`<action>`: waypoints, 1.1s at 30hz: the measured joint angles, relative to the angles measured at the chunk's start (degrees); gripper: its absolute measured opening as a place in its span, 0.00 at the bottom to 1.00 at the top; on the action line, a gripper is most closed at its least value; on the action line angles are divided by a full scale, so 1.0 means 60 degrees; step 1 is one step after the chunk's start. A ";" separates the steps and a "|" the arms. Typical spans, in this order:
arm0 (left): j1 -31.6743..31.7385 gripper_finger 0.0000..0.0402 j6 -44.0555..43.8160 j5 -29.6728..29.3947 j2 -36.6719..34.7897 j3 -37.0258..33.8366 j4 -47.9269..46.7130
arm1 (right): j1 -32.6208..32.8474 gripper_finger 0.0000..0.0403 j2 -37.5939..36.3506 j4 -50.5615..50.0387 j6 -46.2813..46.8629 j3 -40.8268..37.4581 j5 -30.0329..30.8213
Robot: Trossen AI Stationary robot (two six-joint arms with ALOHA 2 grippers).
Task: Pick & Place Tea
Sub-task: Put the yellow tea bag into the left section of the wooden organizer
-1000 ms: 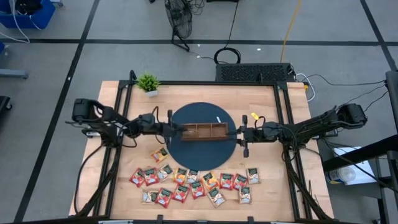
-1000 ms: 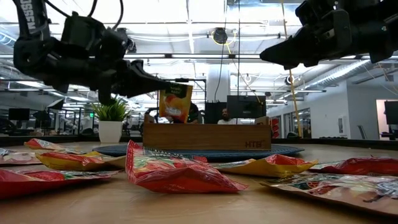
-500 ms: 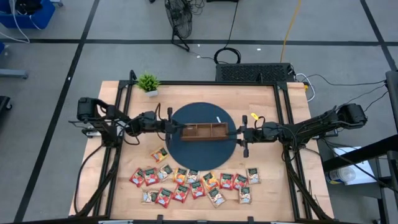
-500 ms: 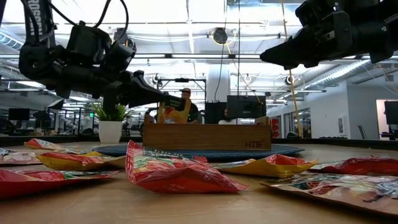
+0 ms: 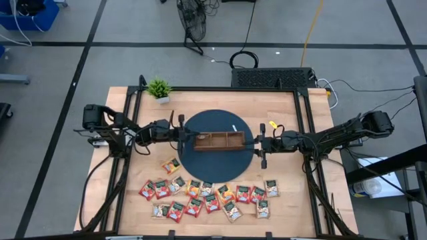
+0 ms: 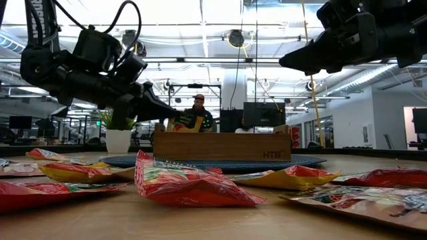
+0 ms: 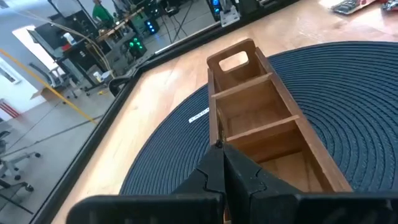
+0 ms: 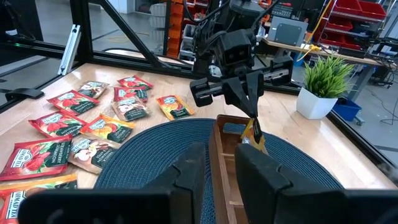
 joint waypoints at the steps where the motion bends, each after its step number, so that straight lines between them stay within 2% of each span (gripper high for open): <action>1: 0.0000 0.00 -0.0048 -0.0001 -0.0002 0.0000 0.0001 | -0.0001 0.19 0.0000 0.0003 0.0001 0.0000 0.0000; 4: 0.0000 0.03 -0.0325 -0.0150 -0.0002 0.0000 0.0016 | -0.0002 0.19 0.0000 0.0002 -0.0038 0.0000 0.0000; 12: 0.0000 0.13 -0.0972 -0.1492 -0.0002 0.0000 0.0036 | -0.0004 0.19 0.0000 -0.0004 -0.0064 0.0000 0.0000; 19: -0.0053 0.19 -0.1008 -0.1562 -0.0005 0.0000 0.0086 | 0.0000 0.19 0.0000 -0.0011 -0.0064 0.0000 -0.0002; 27: -0.0314 0.18 -0.0831 -0.1557 -0.0007 0.0000 0.0746 | -0.0001 0.19 0.0000 -0.0011 -0.0065 0.0000 0.0000; 31: -0.0549 0.18 -0.2750 -0.1610 -0.0043 0.0135 0.1586 | 0.0000 0.19 0.0000 -0.0002 -0.0068 0.0000 -0.0002; 33: -0.0667 0.17 -0.3008 -0.1508 -0.0330 0.0546 0.0572 | 0.0000 0.19 0.0000 0.0003 -0.0111 0.0000 0.0000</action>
